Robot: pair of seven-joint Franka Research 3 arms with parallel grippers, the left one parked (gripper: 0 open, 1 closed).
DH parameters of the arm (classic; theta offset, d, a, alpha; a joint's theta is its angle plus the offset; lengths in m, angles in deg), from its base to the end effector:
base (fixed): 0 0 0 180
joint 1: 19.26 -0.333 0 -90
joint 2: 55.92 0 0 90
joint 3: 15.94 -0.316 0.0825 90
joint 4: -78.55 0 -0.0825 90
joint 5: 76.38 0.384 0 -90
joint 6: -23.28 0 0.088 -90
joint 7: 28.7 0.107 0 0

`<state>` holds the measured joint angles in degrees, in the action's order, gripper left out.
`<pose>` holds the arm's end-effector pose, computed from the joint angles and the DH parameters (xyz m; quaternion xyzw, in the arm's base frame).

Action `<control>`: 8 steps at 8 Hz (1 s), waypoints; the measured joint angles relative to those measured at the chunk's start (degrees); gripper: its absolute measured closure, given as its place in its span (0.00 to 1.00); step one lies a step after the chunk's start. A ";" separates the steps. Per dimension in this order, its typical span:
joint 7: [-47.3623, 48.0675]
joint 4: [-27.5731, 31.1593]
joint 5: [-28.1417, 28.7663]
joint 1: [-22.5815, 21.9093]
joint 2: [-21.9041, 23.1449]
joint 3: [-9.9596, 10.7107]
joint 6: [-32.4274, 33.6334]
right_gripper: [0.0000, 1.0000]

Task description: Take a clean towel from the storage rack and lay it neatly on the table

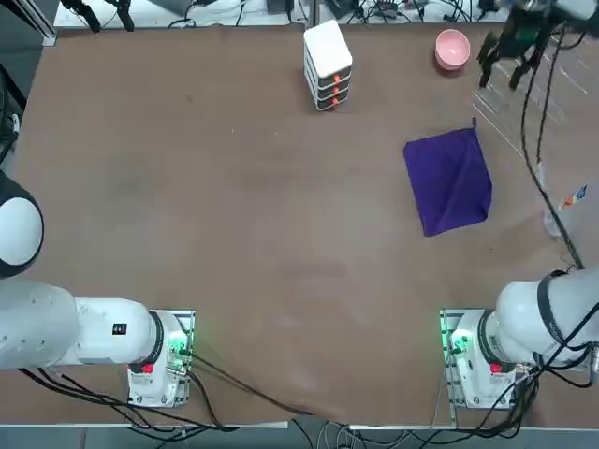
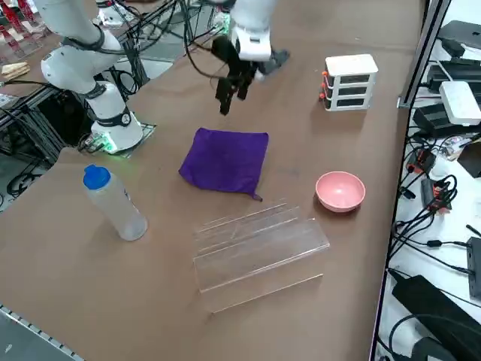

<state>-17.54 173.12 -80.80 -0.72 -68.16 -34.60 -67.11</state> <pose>0.5918 -0.0204 0.4706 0.9866 -0.0885 -0.1360 0.0175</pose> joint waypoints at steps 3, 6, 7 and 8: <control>-1.42 -3.52 3.04 0.56 0.04 -0.24 0.85 0.00; -3.79 -3.71 4.03 -6.46 7.48 6.39 0.03 0.00; -5.84 -2.65 4.35 -12.09 11.47 12.30 0.29 0.00; -6.85 -0.66 4.41 -15.12 14.91 15.31 0.40 0.00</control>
<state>-24.39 172.46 -76.39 -15.84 -53.24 -19.29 -66.71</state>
